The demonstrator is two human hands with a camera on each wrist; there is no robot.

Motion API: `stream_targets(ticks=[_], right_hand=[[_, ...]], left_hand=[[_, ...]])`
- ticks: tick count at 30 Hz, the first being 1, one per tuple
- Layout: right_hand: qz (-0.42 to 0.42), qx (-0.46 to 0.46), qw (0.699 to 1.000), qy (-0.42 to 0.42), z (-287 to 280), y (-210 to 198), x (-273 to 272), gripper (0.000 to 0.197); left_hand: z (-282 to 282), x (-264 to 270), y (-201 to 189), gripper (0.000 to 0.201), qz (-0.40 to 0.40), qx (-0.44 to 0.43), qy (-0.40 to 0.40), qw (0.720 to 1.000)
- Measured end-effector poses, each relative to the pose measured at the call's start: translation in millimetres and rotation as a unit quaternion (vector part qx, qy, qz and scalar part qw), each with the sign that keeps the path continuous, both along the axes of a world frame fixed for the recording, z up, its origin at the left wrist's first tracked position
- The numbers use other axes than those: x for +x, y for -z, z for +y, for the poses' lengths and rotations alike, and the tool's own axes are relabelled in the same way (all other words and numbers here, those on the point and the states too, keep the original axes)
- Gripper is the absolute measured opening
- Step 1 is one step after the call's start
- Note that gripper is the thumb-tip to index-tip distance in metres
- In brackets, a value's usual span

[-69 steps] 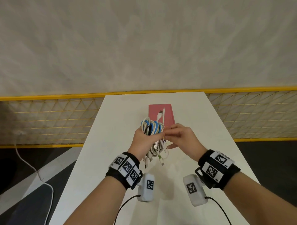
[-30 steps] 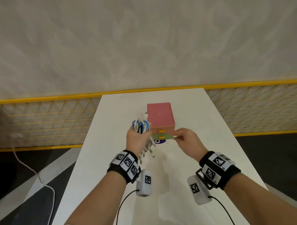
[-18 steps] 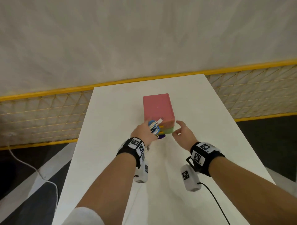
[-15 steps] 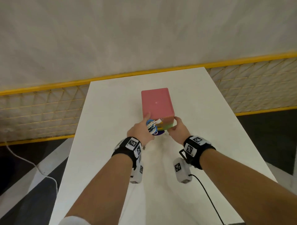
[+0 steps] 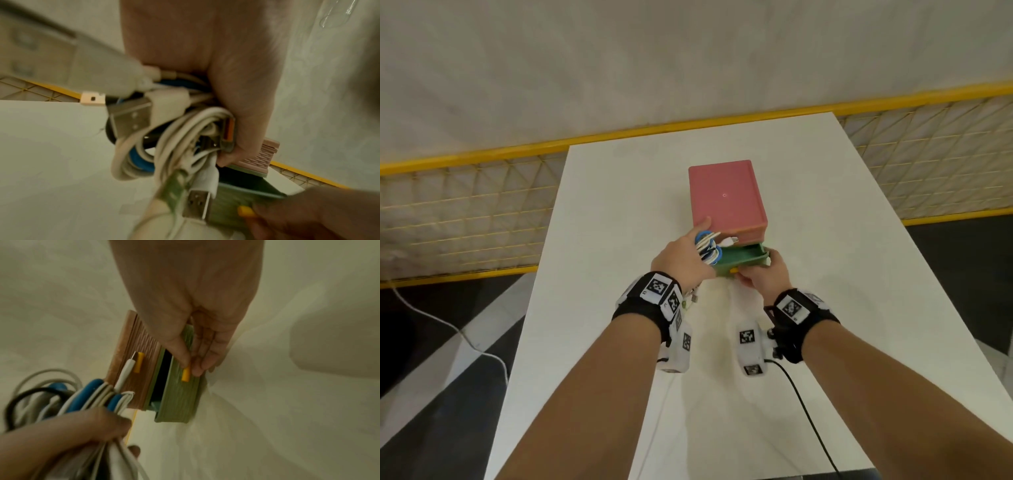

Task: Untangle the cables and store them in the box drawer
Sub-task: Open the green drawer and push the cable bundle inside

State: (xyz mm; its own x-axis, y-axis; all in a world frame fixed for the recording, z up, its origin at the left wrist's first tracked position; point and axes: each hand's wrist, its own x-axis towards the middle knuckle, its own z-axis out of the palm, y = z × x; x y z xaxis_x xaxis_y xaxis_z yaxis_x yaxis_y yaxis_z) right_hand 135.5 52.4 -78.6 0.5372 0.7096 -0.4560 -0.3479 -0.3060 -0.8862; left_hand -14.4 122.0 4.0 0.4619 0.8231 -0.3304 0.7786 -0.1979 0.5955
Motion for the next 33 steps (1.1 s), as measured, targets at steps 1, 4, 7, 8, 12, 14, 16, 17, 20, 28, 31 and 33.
stream_targets(ticks=[1,4,7,8,12,14,16,17,20,28,31,33], right_hand=[[0.001,-0.007,1.0,0.004,-10,-1,-4,0.042],[-0.001,-0.014,1.0,-0.001,-38,-2,-13,0.041],[-0.07,-0.086,0.993,-0.026,-52,-4,-15,0.051],[-0.124,-0.131,0.983,-0.036,-53,-5,-13,0.054],[-0.307,-0.124,0.942,-0.056,-41,-14,2,0.056],[-0.344,-0.084,0.929,-0.103,-34,-16,11,0.052],[-0.341,-0.068,0.924,-0.159,-37,-18,15,0.054],[-0.341,-0.064,0.922,-0.173,-40,-18,16,0.057],[-0.342,-0.048,0.923,-0.169,-52,-13,15,0.07],[-0.501,0.018,0.814,-0.292,-62,-19,13,0.086],[-0.513,-0.009,0.803,-0.304,-61,-12,15,0.074],[-0.511,-0.028,0.797,-0.322,-57,-13,17,0.071]], left_hand=[[1,0,0,0.099,-0.001,-0.002,0.002,1.0],[0,0,-2,0.1,0.003,-0.002,0.003,1.0],[-3,0,-4,0.101,0.008,-0.003,0.006,1.0],[-4,0,-5,0.101,0.011,-0.004,0.01,1.0],[-8,0,-9,0.091,-0.01,0.001,0.006,1.0],[-19,0,-13,0.068,-0.059,0.025,-0.006,0.998],[-33,1,-17,0.051,-0.105,0.031,0.006,0.994],[-39,3,-18,0.048,-0.104,0.036,0.026,0.994],[-46,23,-15,0.043,0.024,0.084,0.111,0.99],[-41,80,30,0.025,0.255,0.125,0.084,0.955],[-44,92,48,0.024,0.237,0.14,0.027,0.961],[-37,95,51,0.033,0.235,0.088,0.032,0.967]])
